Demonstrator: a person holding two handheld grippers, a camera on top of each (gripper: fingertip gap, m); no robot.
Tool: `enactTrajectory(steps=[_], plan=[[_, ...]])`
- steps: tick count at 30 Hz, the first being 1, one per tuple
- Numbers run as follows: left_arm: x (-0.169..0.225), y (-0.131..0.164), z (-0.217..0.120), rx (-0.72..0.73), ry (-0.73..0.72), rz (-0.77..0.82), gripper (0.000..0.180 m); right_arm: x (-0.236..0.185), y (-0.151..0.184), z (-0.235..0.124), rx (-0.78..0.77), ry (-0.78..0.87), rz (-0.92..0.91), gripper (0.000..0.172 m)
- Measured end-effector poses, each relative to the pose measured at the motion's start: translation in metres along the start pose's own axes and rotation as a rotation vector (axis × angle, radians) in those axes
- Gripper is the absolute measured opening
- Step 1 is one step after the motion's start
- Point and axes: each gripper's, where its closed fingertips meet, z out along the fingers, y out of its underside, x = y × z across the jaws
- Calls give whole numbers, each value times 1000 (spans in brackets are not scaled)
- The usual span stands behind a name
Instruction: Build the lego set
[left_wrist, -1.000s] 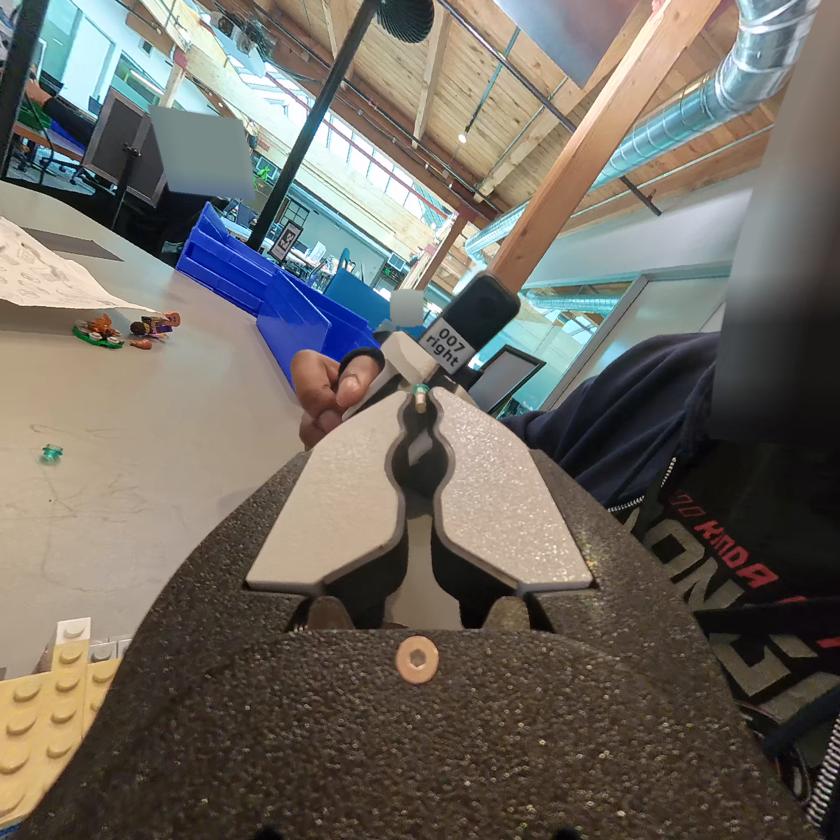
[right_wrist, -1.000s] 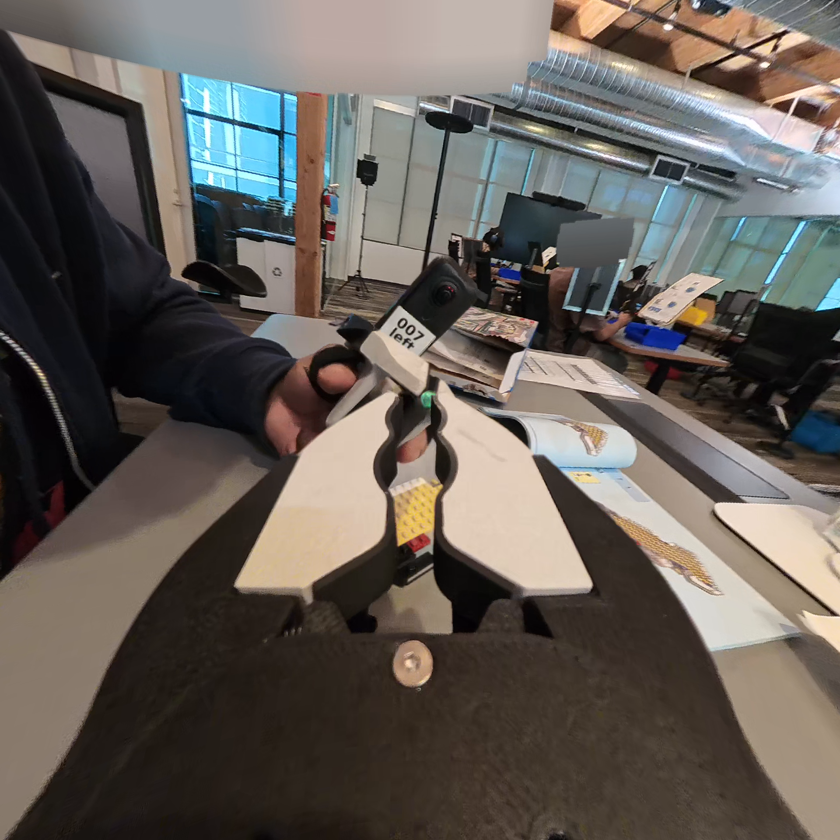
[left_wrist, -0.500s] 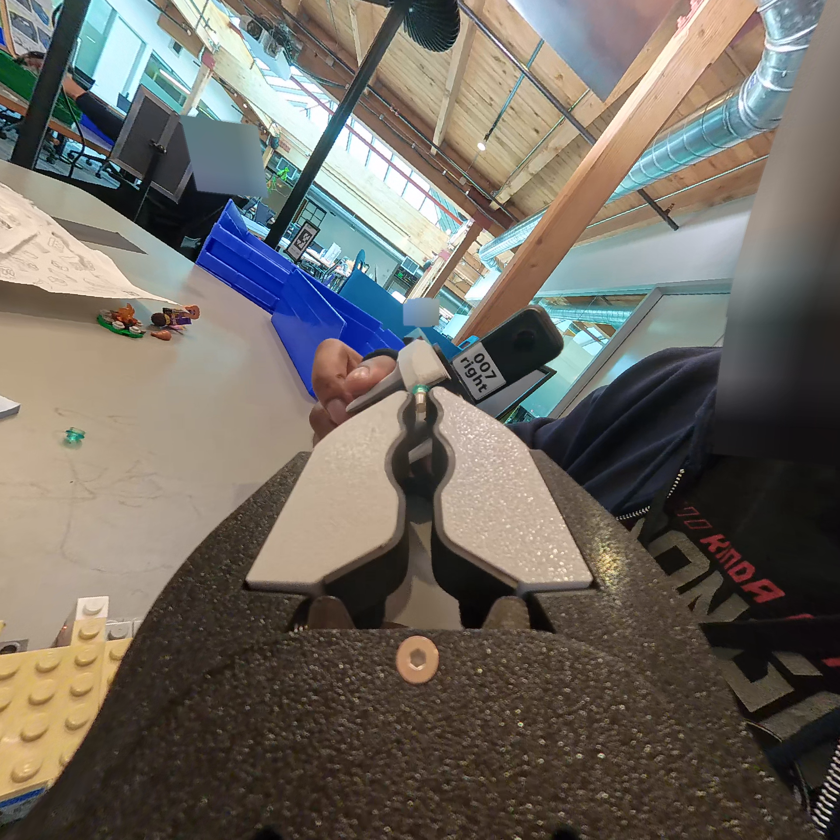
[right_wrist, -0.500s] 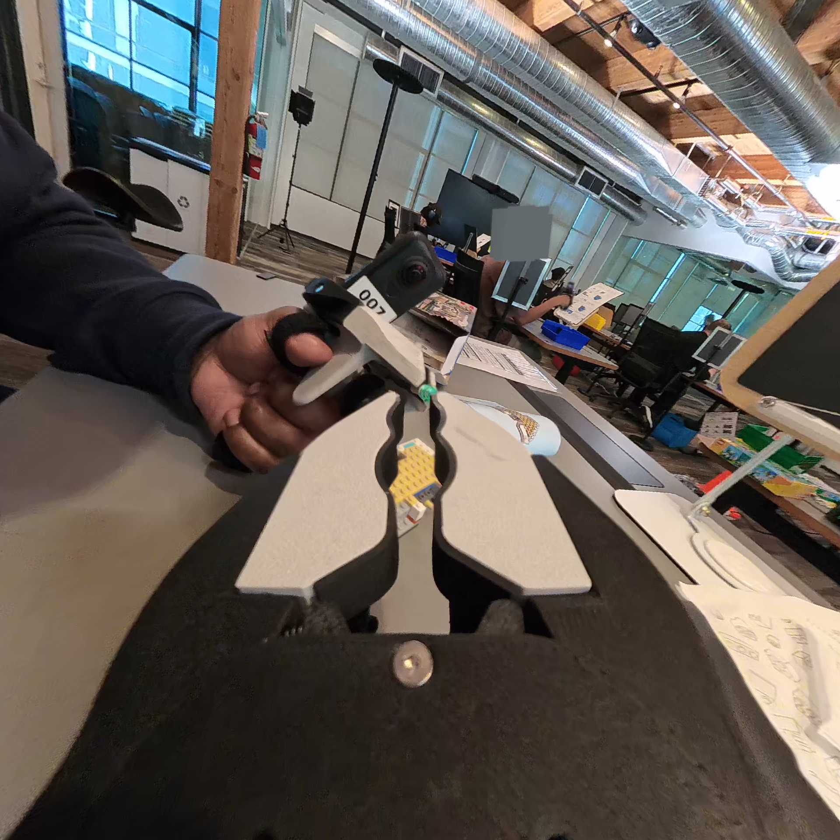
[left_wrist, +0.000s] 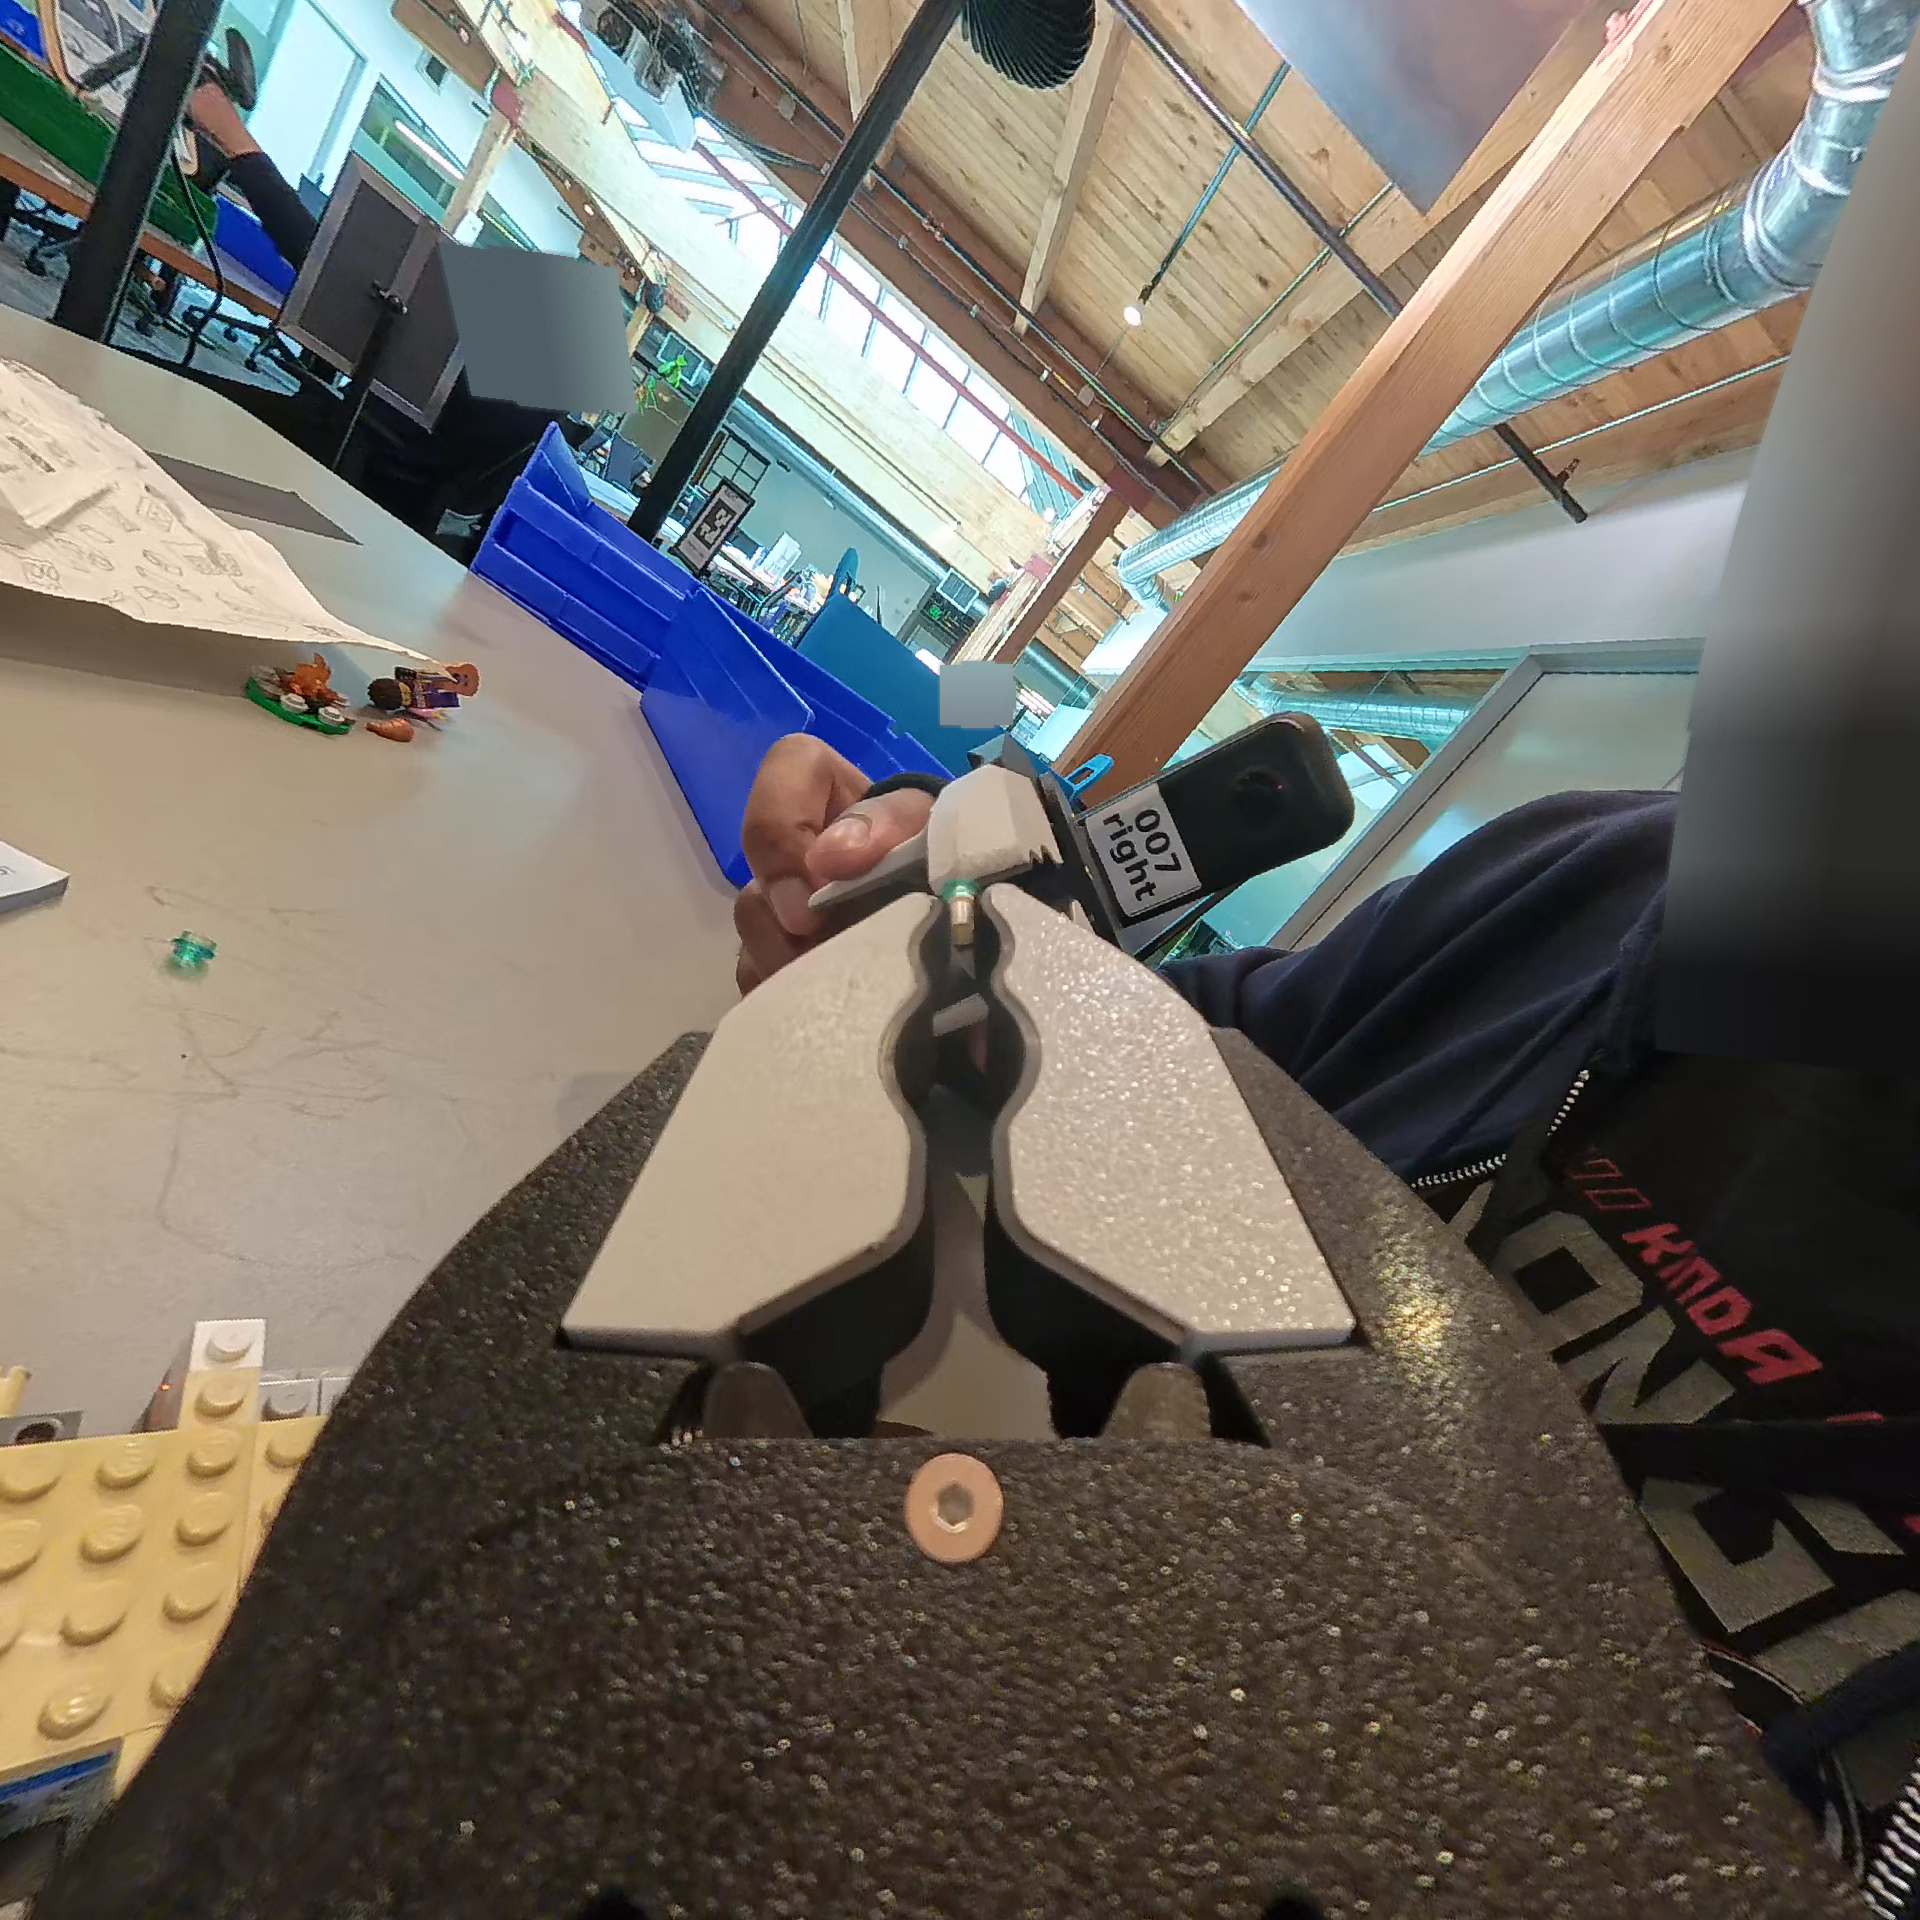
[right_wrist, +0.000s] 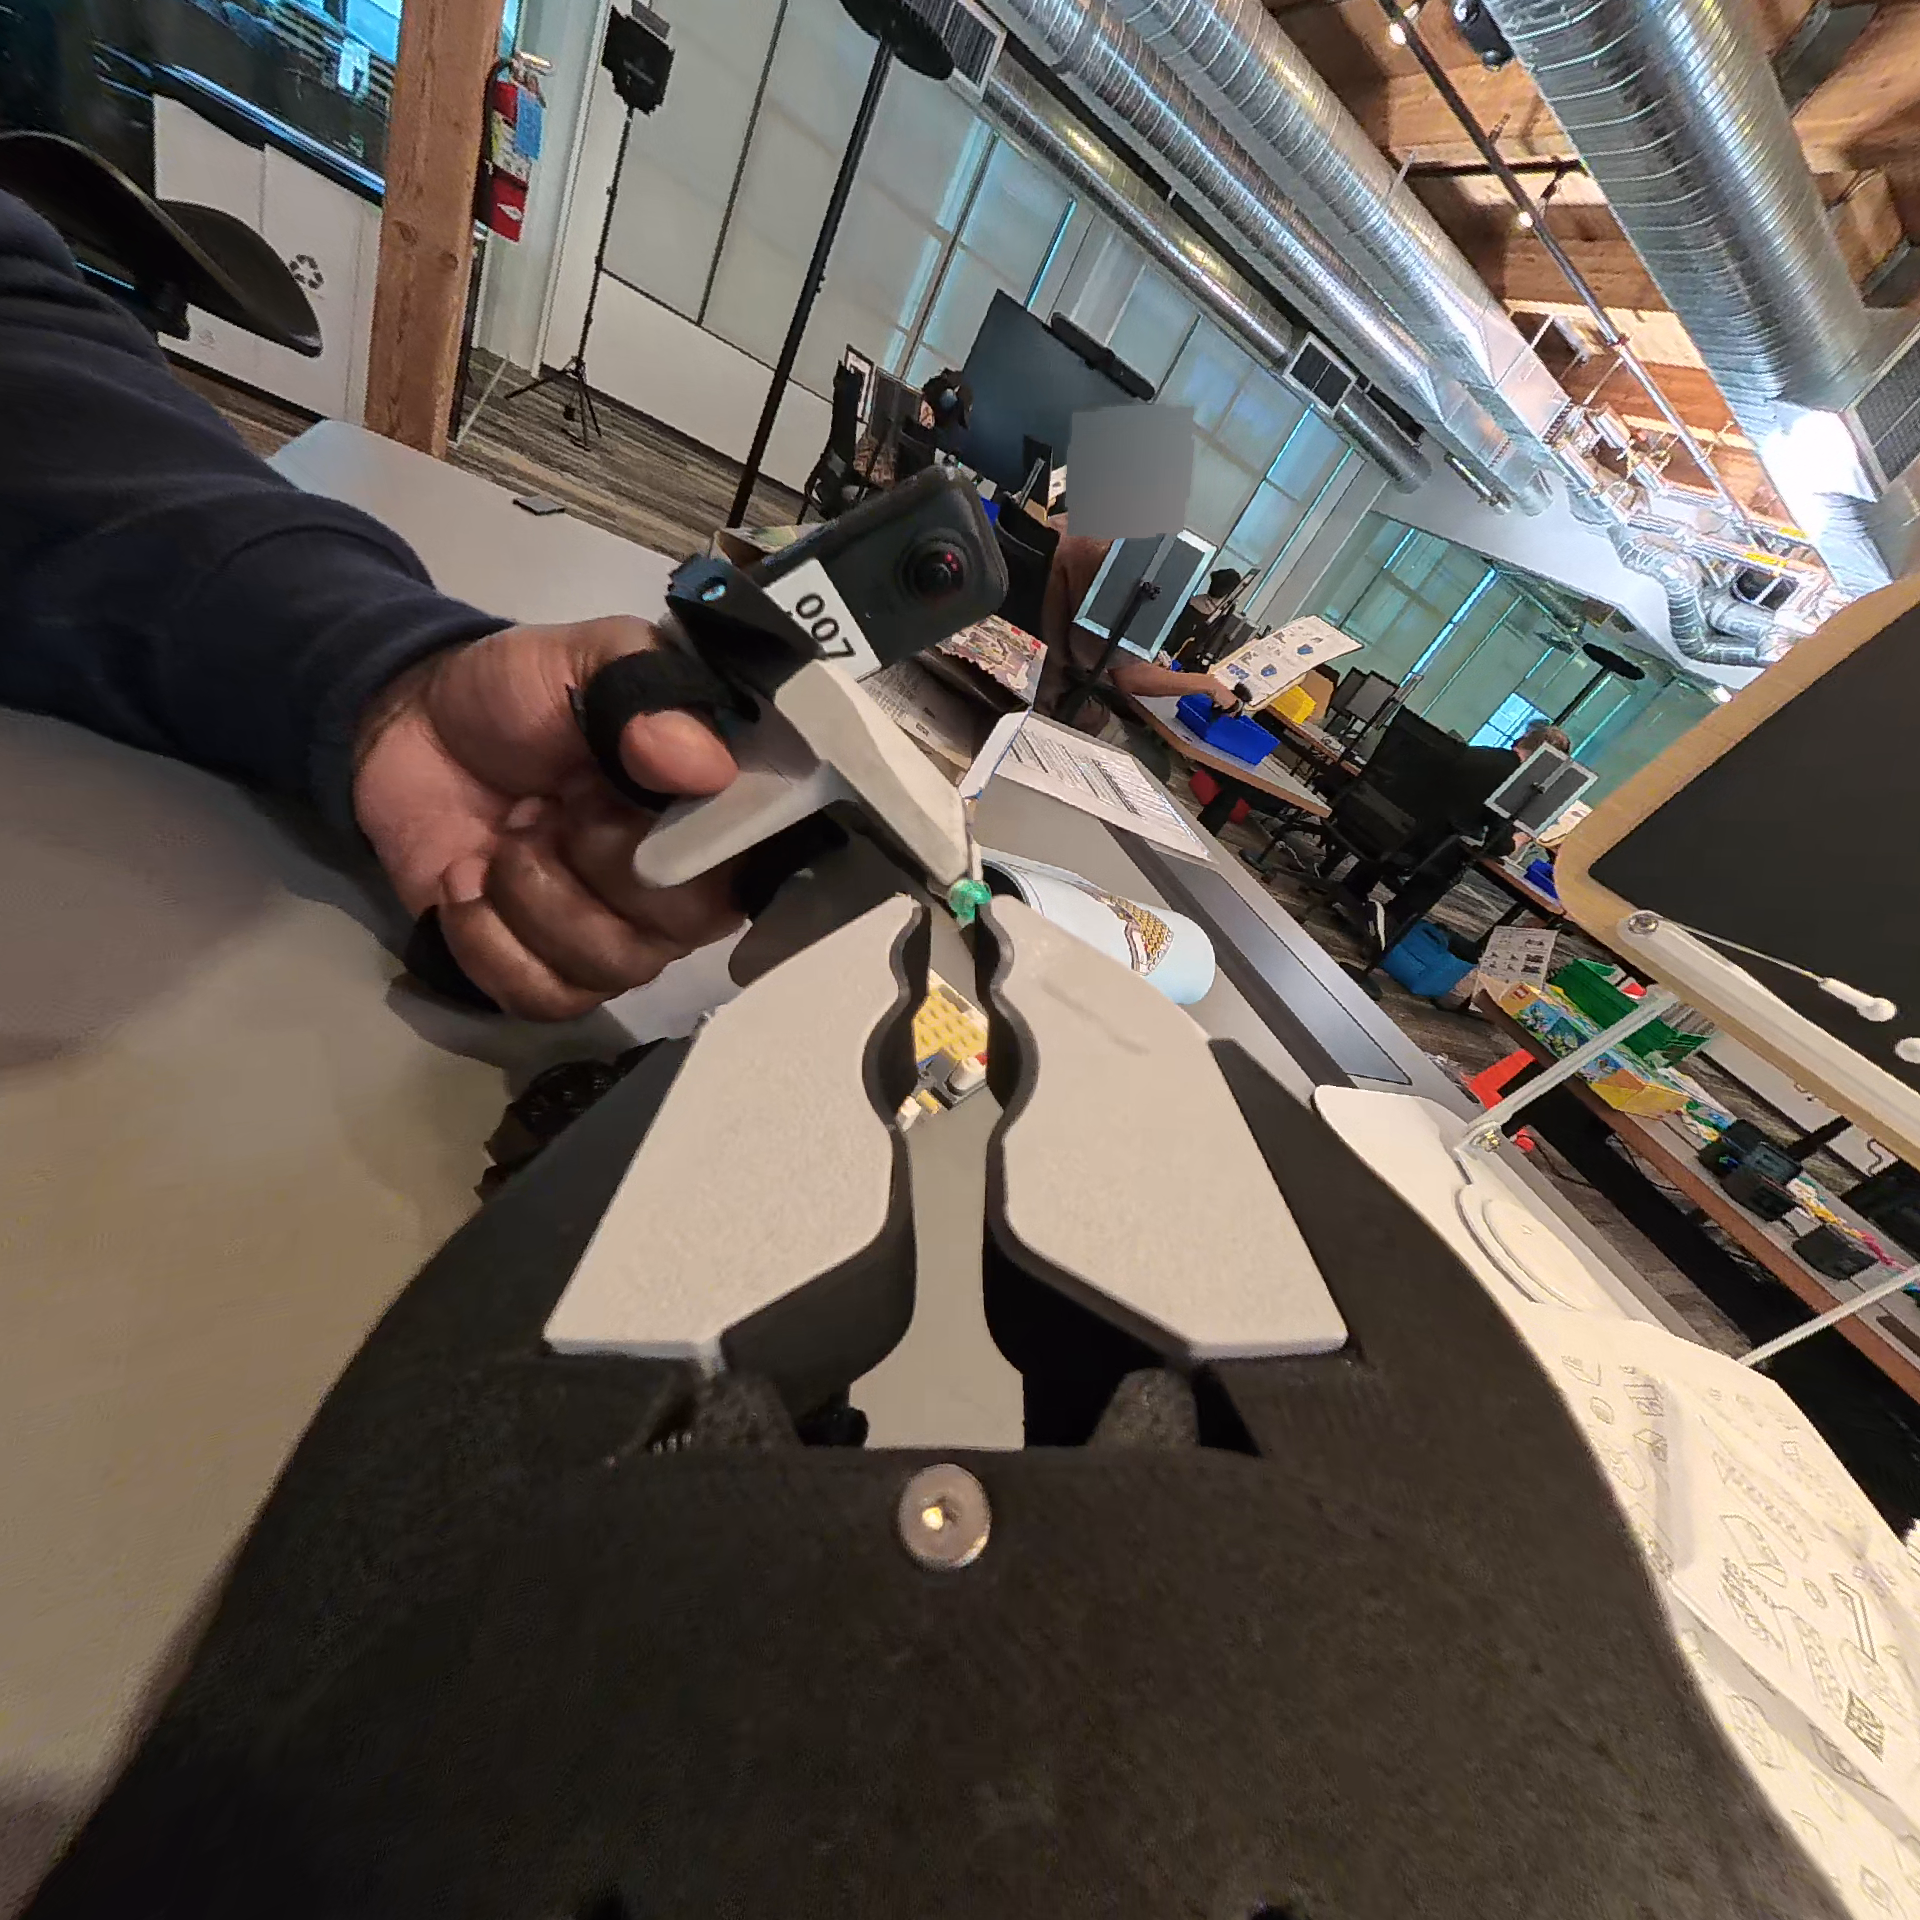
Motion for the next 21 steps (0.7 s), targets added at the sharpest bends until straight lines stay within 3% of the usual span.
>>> enactTrajectory(steps=[21], plan=[[-8,2,0,4,-46,-34,4,3,7,3,-78,86,-156,5]])
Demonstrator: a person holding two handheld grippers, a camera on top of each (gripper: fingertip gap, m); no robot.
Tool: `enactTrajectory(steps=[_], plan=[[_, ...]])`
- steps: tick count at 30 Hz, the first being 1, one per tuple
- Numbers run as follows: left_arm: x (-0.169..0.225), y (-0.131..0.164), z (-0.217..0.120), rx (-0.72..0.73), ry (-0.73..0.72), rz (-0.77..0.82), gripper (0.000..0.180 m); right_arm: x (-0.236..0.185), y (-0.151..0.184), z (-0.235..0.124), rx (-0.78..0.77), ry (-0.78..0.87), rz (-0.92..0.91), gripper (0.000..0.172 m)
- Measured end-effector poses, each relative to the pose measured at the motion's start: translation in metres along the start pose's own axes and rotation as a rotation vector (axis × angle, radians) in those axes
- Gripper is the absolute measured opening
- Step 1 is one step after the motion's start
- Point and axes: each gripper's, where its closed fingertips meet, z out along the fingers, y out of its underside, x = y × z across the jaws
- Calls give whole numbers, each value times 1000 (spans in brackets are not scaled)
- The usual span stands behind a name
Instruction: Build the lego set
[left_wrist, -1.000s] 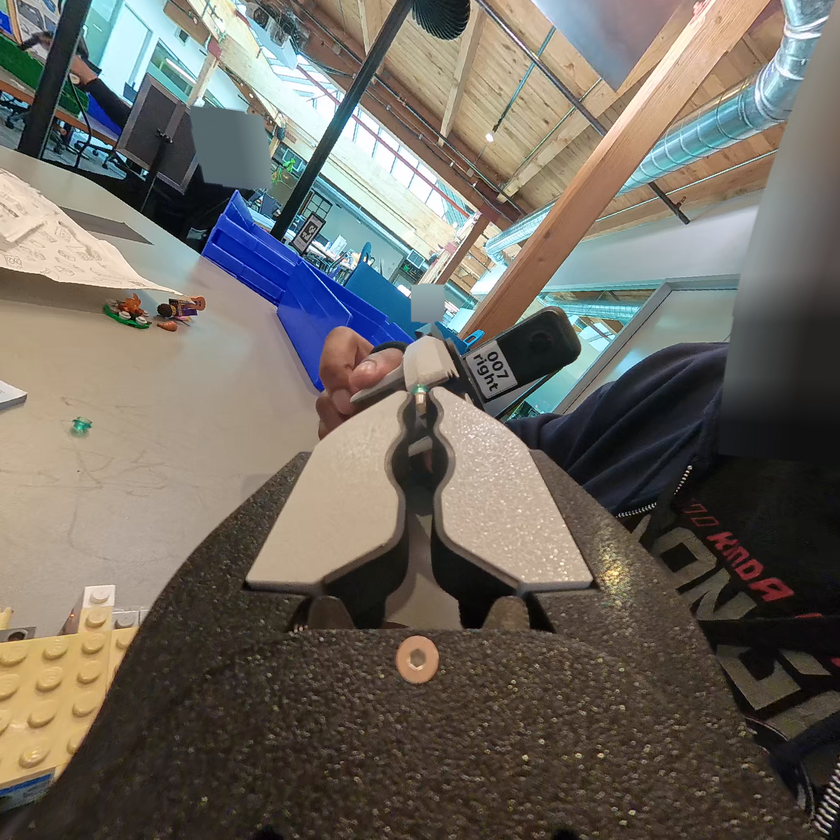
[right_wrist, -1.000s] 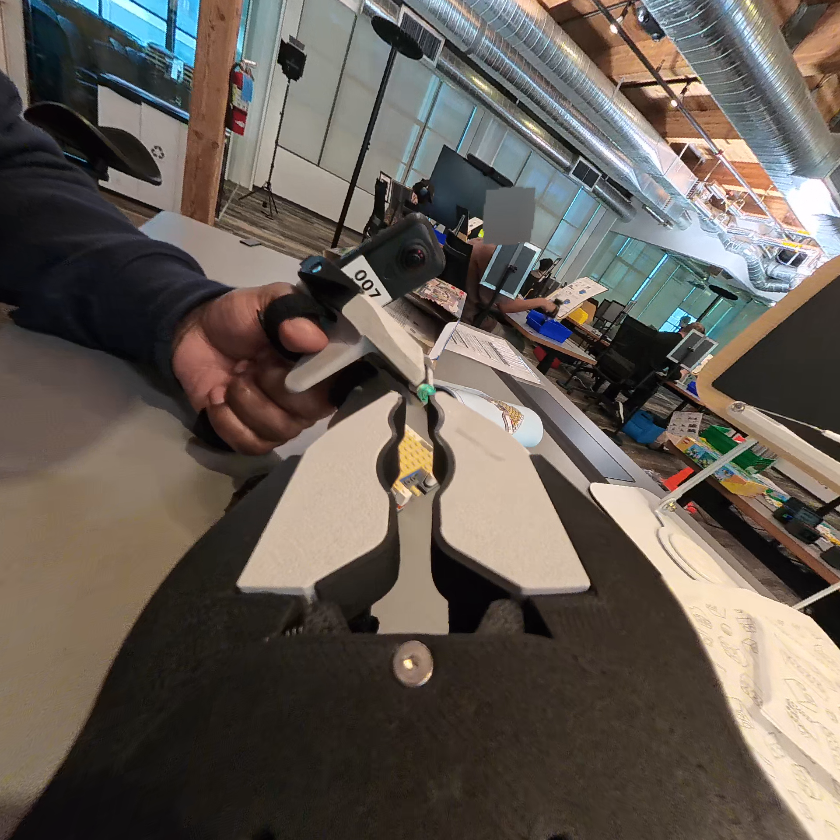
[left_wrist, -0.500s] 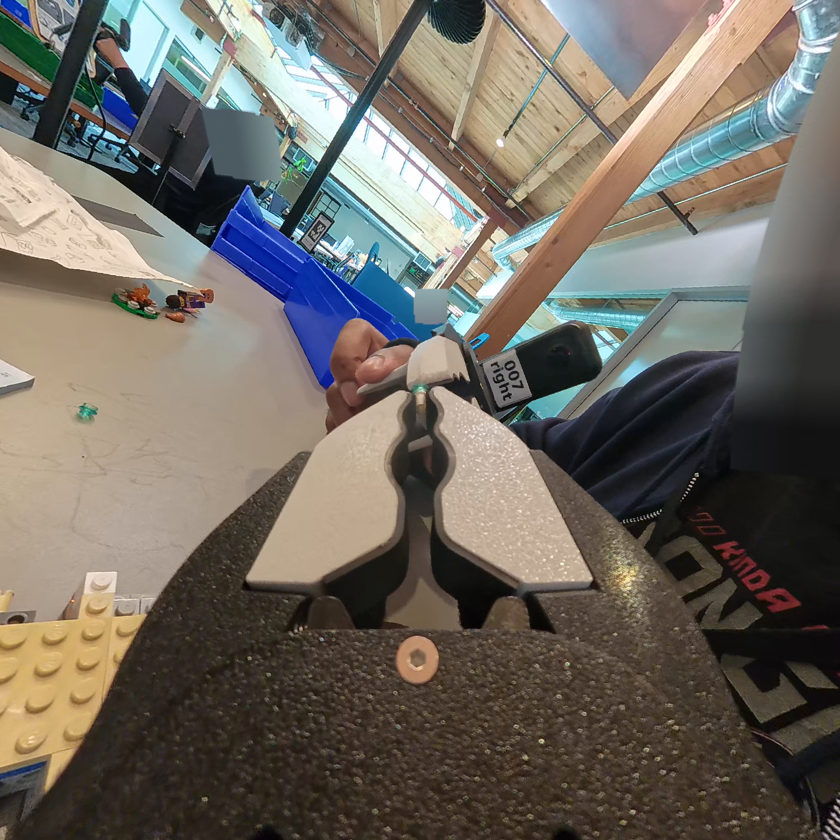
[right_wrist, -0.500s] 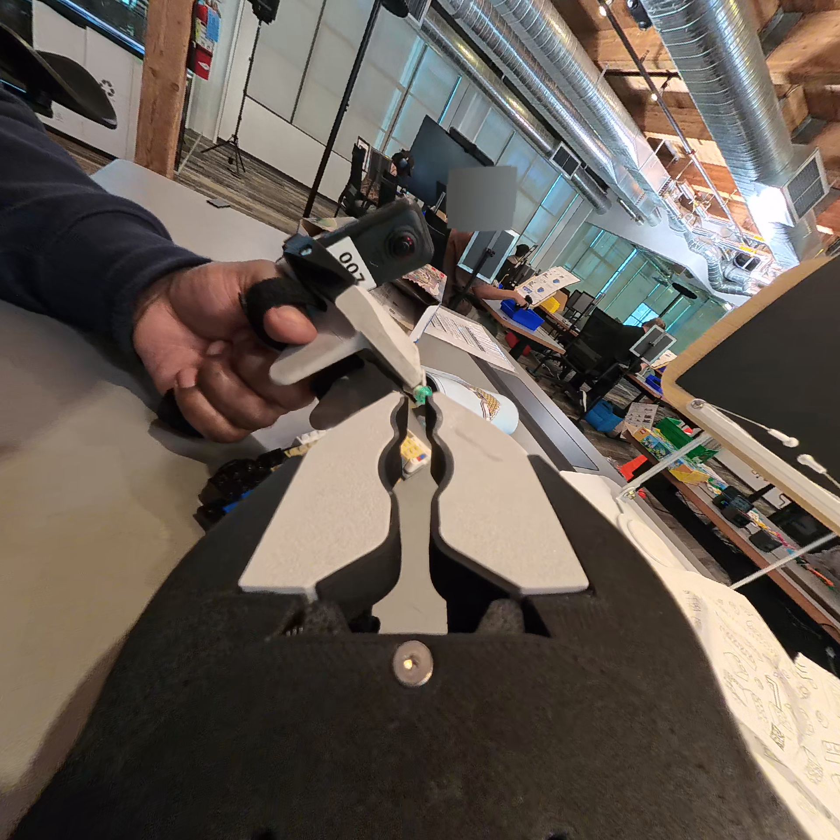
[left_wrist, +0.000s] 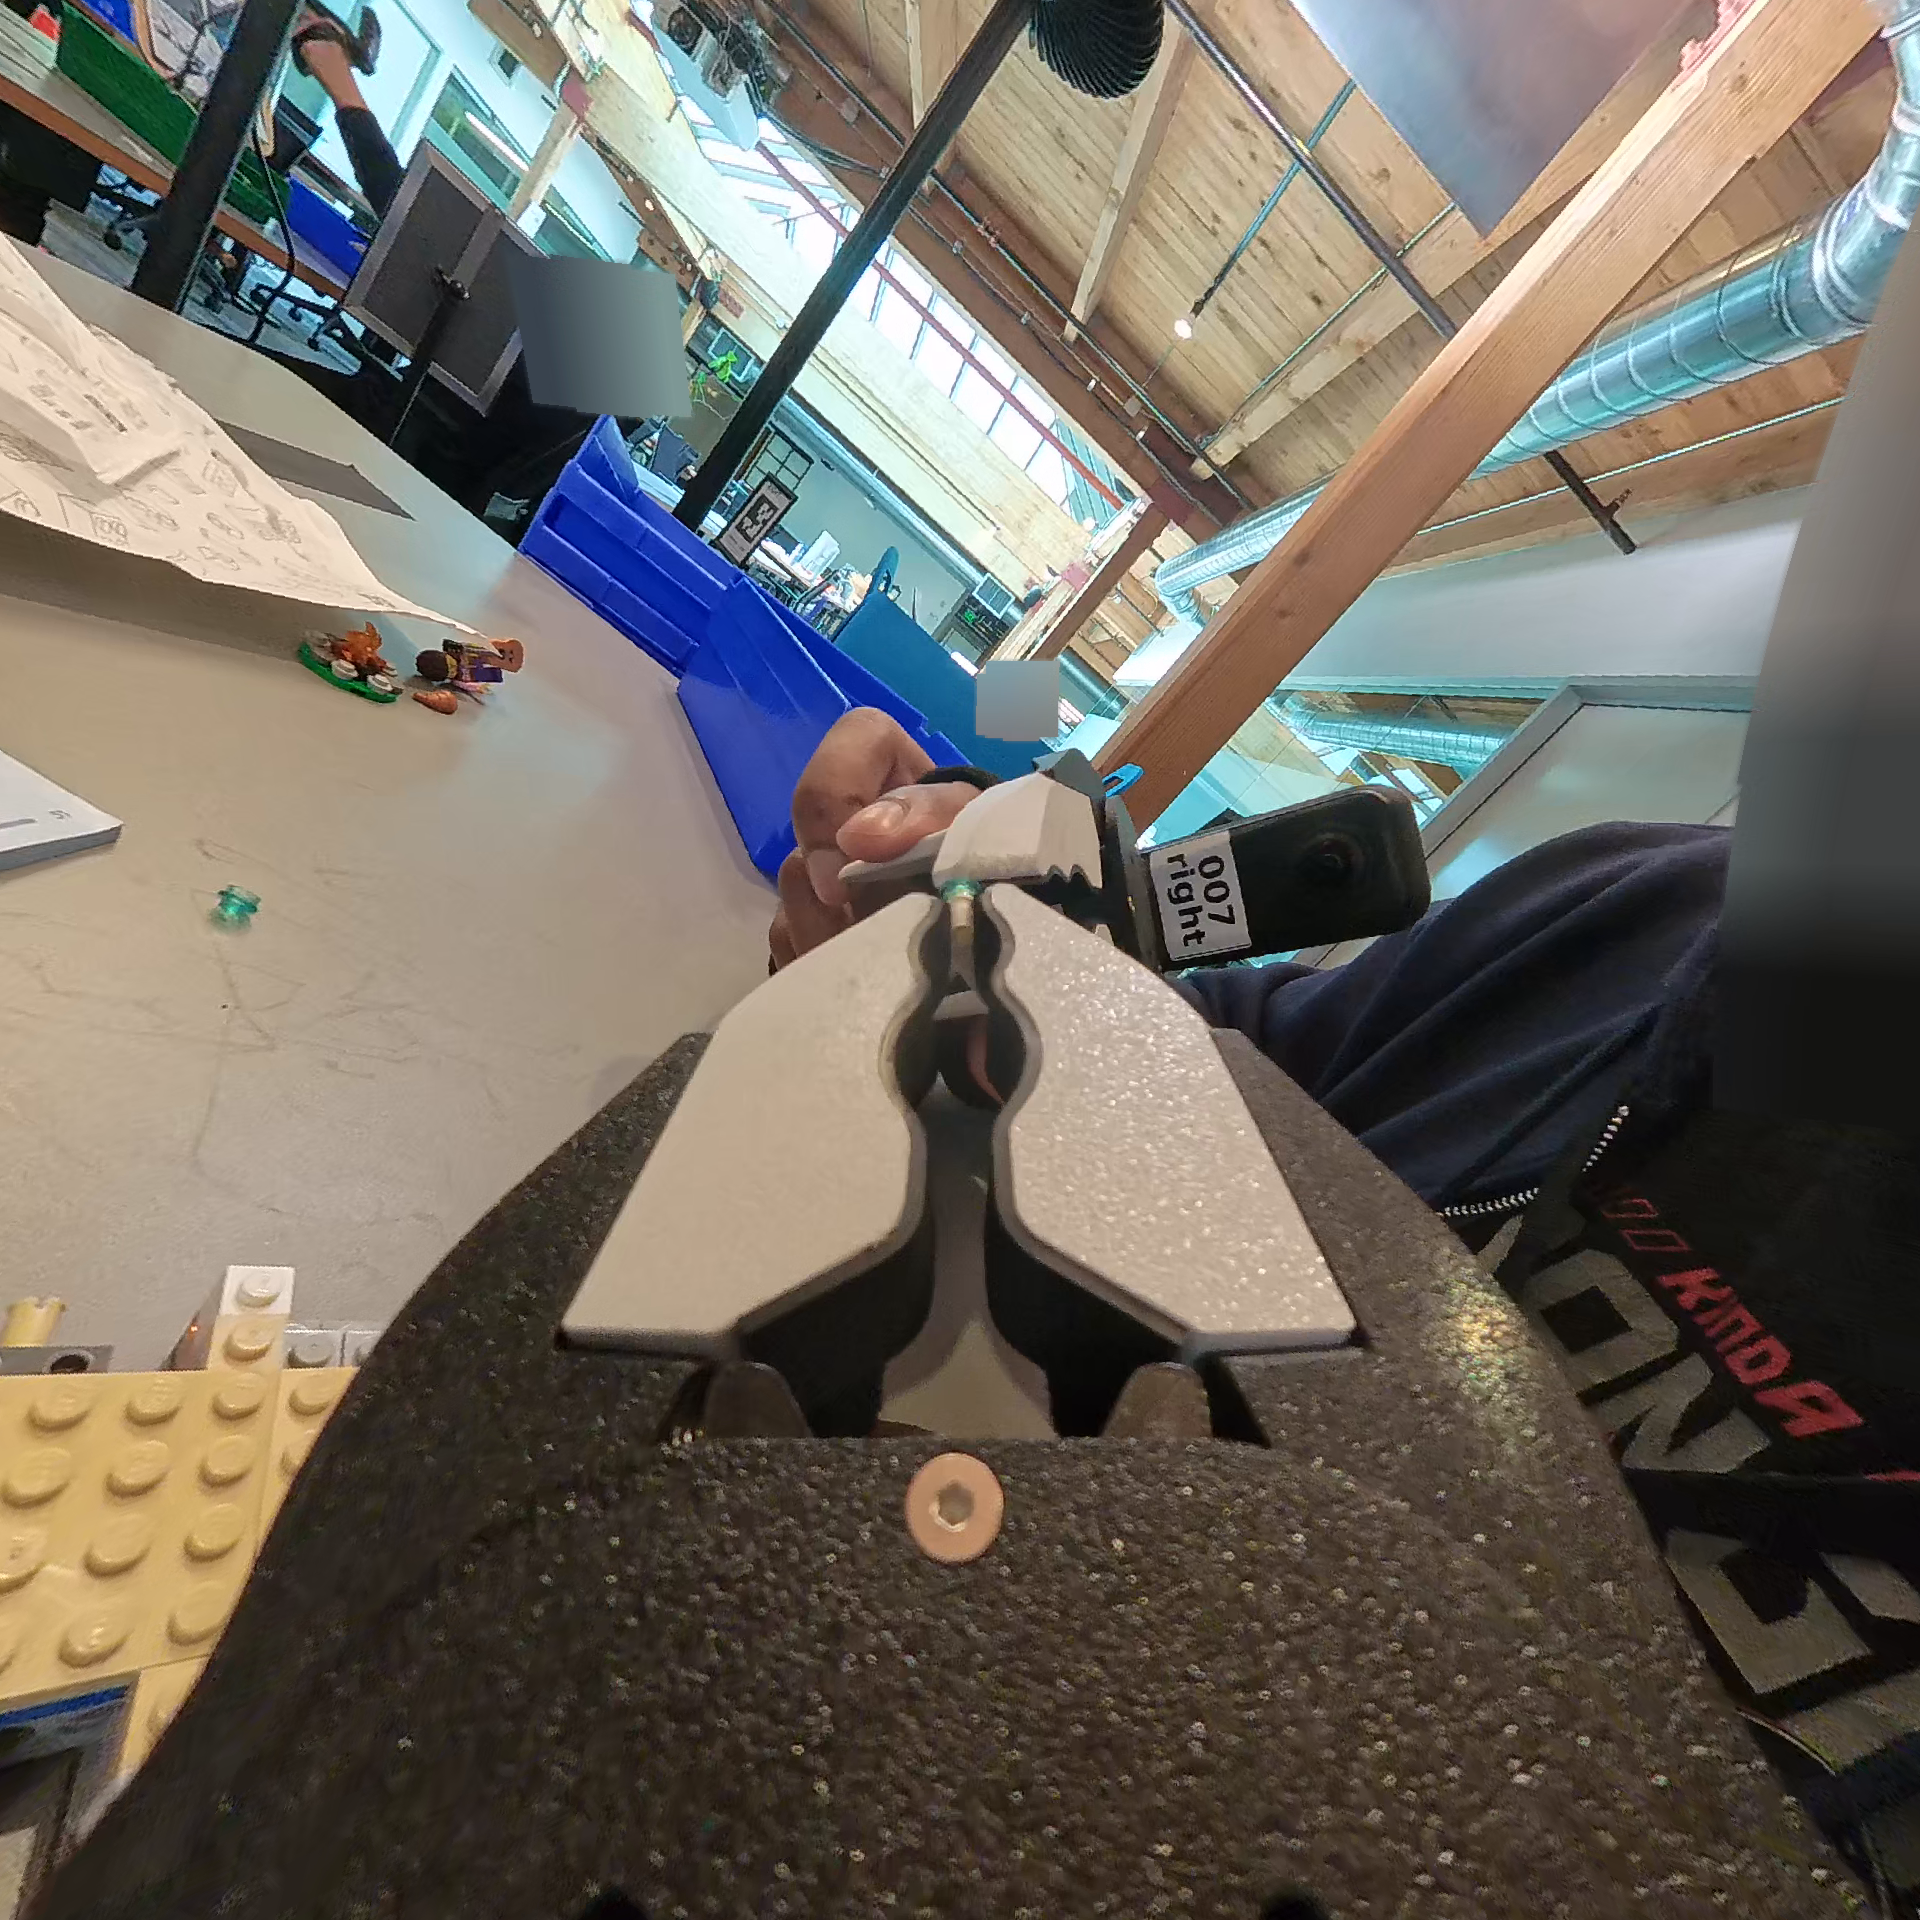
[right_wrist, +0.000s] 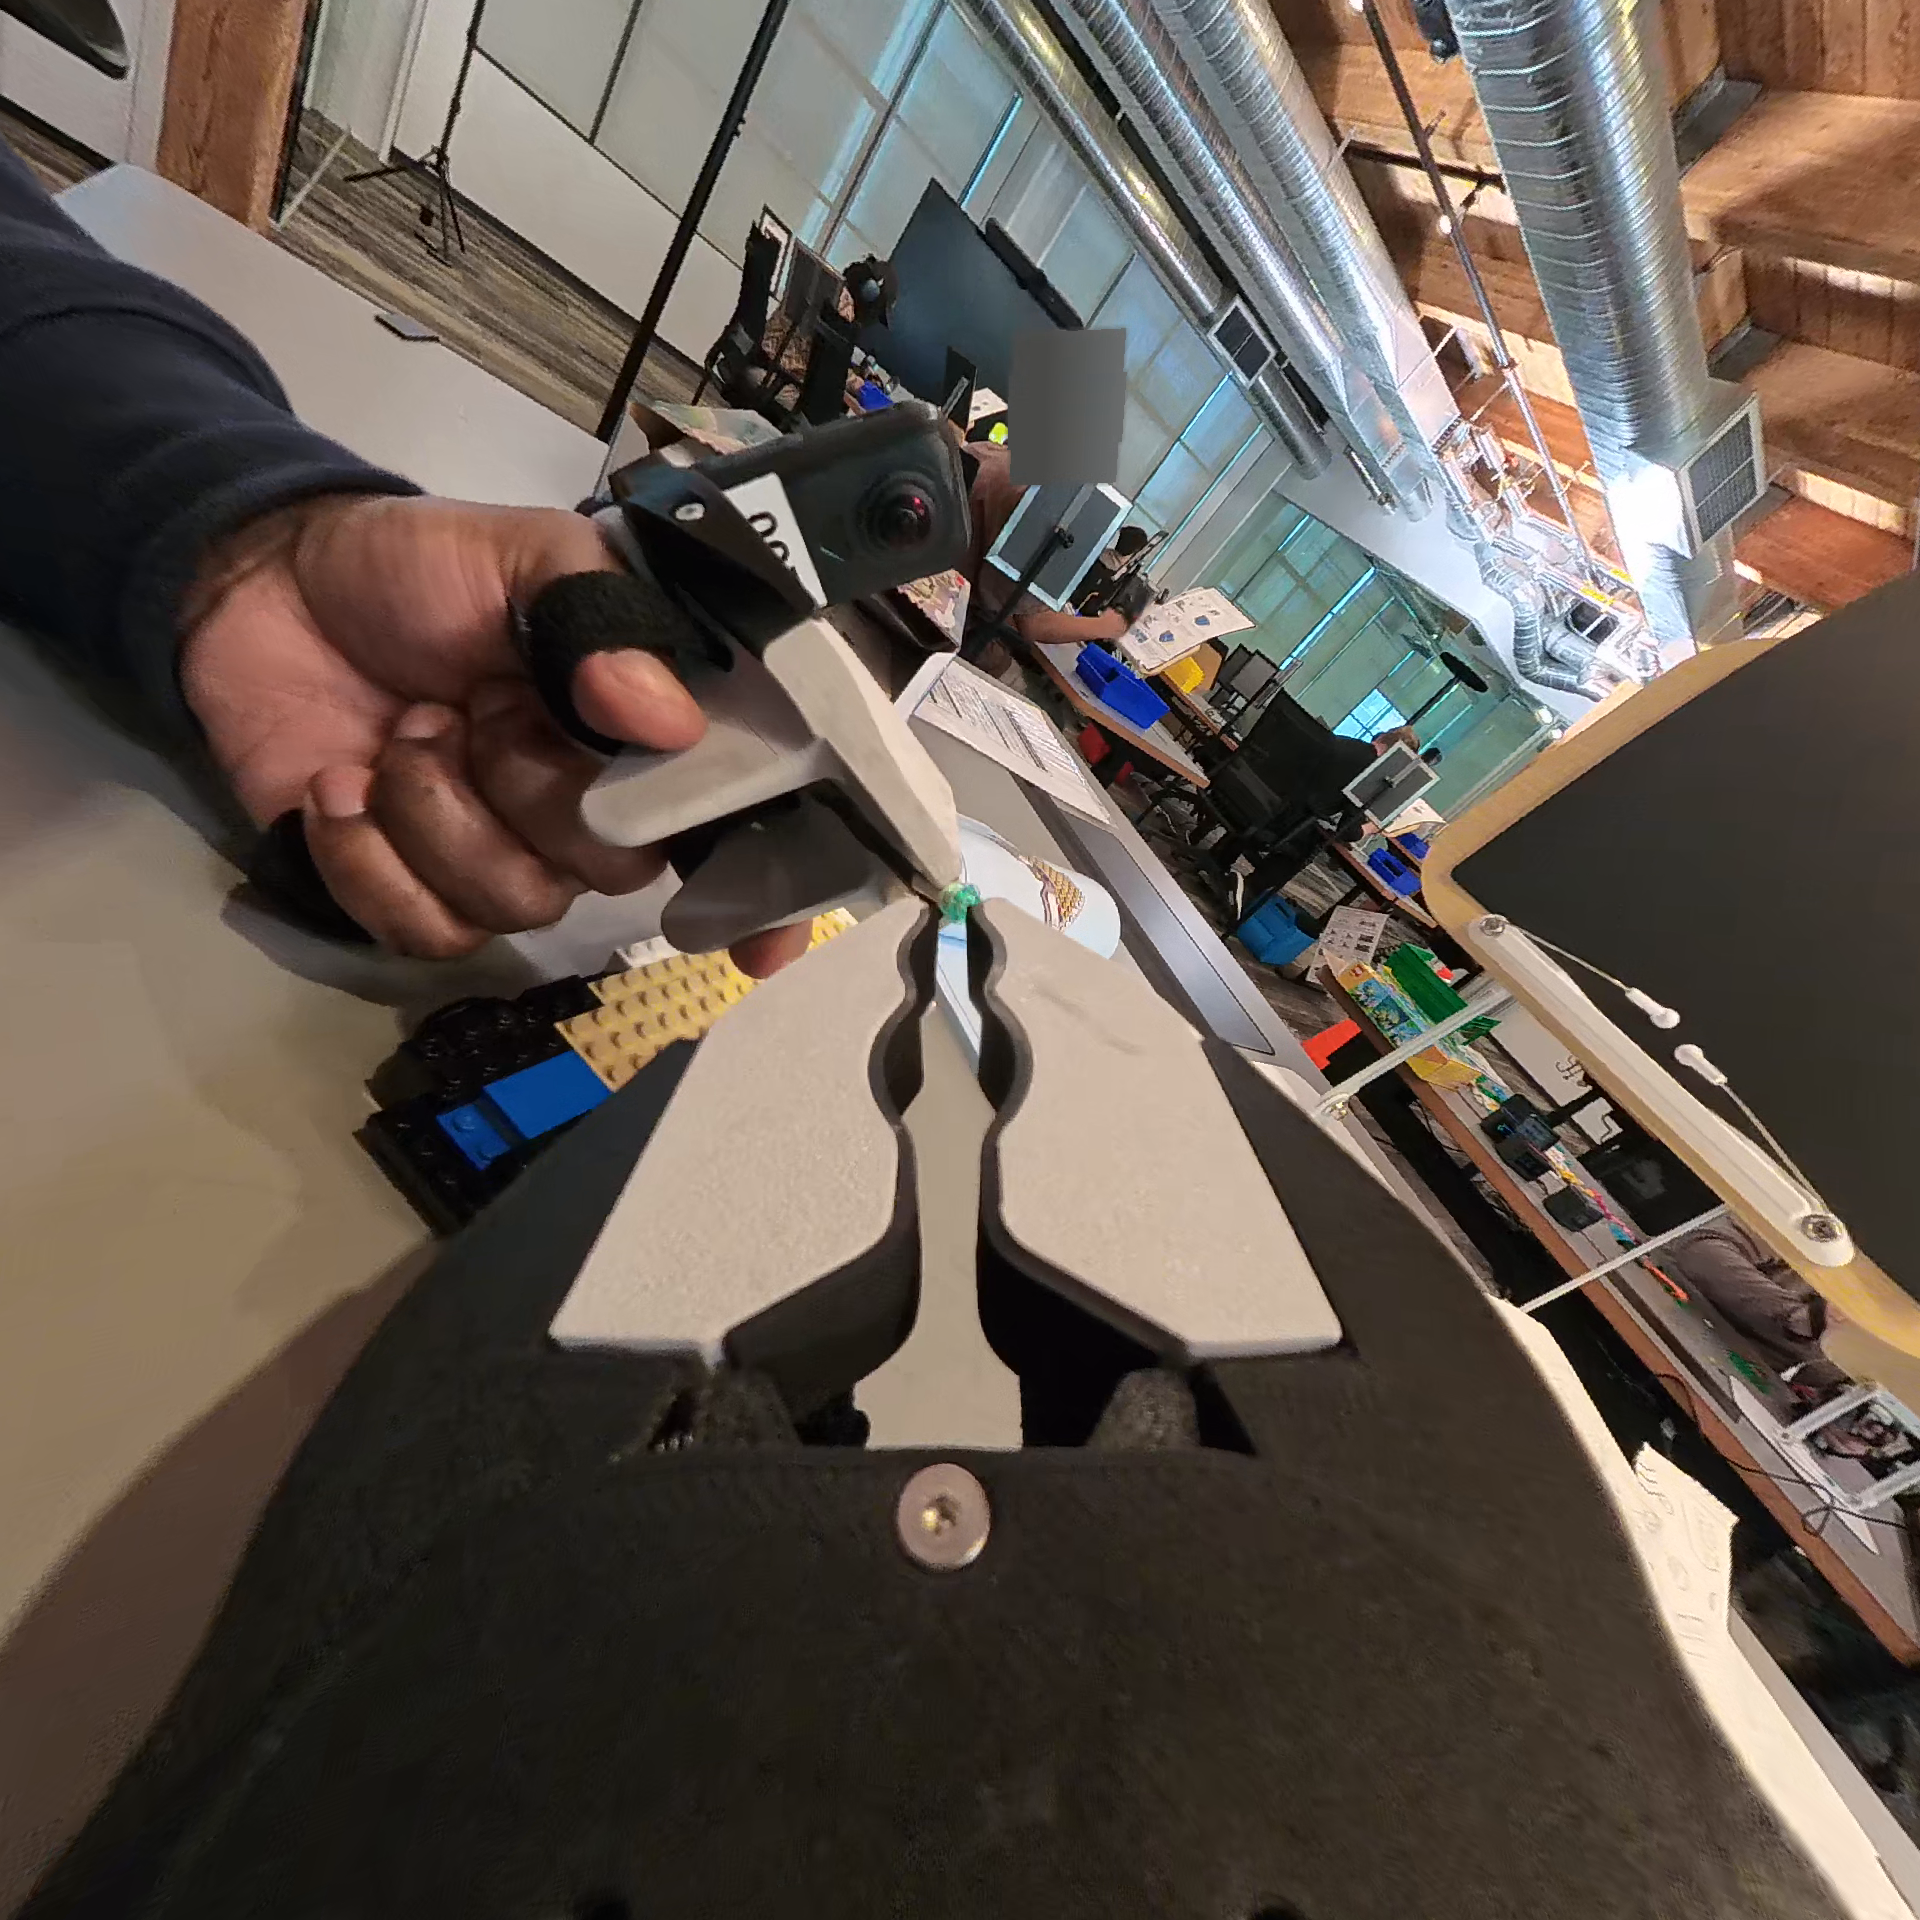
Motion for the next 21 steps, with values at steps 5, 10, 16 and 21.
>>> enactTrajectory(steps=[5,10,16,21], plan=[[0,1,0,-9,-5,0,4,-1,1,-1,-9,-6,-33,6],[-1,-8,0,67,13,-73,4,-1,-1,2,-5,-23,-32,21],[4,-26,-6,266,122,-266,5,6,-8,8,2,108,-70,32],[8,-23,-2,293,161,-324,4,9,-11,13,-12,153,-59,29]])
